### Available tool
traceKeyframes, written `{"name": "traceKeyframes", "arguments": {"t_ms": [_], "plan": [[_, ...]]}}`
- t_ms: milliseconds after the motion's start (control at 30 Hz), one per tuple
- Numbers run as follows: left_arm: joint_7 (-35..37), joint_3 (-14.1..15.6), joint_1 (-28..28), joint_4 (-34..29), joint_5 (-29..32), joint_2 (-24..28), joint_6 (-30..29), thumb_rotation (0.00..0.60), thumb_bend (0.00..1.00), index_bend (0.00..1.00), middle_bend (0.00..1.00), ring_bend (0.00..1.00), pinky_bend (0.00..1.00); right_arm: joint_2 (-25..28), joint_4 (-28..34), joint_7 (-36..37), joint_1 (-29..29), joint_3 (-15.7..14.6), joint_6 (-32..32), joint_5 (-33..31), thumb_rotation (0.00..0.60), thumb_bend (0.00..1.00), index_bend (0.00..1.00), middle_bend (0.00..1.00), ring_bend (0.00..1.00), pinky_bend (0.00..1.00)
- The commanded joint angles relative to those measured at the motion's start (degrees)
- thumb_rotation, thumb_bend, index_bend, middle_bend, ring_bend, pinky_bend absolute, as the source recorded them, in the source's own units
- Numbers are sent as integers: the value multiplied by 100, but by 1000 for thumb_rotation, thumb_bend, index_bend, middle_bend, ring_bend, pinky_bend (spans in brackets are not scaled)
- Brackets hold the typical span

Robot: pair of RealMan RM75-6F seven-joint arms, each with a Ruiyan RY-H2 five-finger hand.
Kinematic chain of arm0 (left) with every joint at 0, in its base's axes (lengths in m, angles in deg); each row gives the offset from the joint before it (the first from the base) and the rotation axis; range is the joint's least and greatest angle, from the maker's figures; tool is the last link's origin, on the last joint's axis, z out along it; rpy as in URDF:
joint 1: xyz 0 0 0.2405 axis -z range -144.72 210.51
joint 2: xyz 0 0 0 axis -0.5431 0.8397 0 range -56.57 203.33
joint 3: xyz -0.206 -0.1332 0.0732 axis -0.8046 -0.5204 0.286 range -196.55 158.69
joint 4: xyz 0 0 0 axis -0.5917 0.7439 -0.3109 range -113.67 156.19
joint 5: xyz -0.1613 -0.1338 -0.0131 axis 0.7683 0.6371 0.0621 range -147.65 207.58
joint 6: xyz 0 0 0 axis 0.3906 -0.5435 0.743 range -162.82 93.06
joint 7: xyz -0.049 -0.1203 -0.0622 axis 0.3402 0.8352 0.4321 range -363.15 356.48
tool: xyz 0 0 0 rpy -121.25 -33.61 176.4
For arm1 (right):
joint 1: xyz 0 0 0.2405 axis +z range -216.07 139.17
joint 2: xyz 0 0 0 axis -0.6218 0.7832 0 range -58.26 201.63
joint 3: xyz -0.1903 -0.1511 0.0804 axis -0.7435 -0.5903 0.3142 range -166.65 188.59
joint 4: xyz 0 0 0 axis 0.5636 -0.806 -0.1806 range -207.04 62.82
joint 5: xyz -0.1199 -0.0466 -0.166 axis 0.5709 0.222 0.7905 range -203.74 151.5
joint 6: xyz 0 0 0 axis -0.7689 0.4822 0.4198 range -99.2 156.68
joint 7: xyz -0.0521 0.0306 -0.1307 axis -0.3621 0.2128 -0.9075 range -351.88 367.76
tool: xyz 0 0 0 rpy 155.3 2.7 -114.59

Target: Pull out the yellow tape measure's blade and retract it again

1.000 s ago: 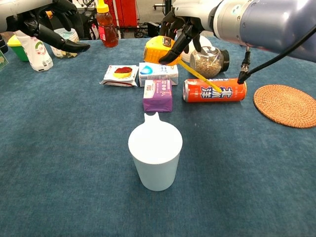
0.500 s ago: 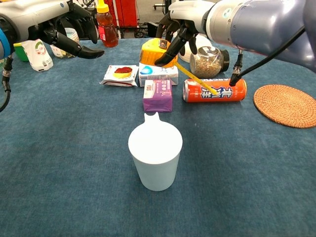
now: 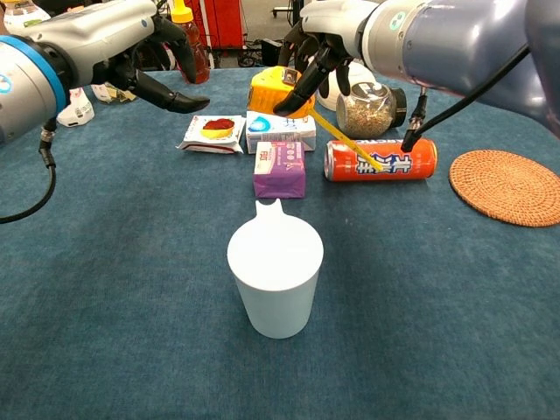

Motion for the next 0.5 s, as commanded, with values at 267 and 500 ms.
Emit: {"name": "traceKeyframes", "arguments": {"t_ms": [267, 500], "plan": [[-155, -56, 128, 148, 22, -267, -106, 411, 202, 383, 285, 223, 416, 43, 139, -36, -25, 22, 81, -2, 509, 247, 533, 517, 575, 650], [-226, -83, 179, 203, 45, -378, -148, 411, 204, 375, 283, 221, 417, 17, 128, -49, -21, 43, 95, -61, 512, 247, 533, 518, 575, 651]]}}
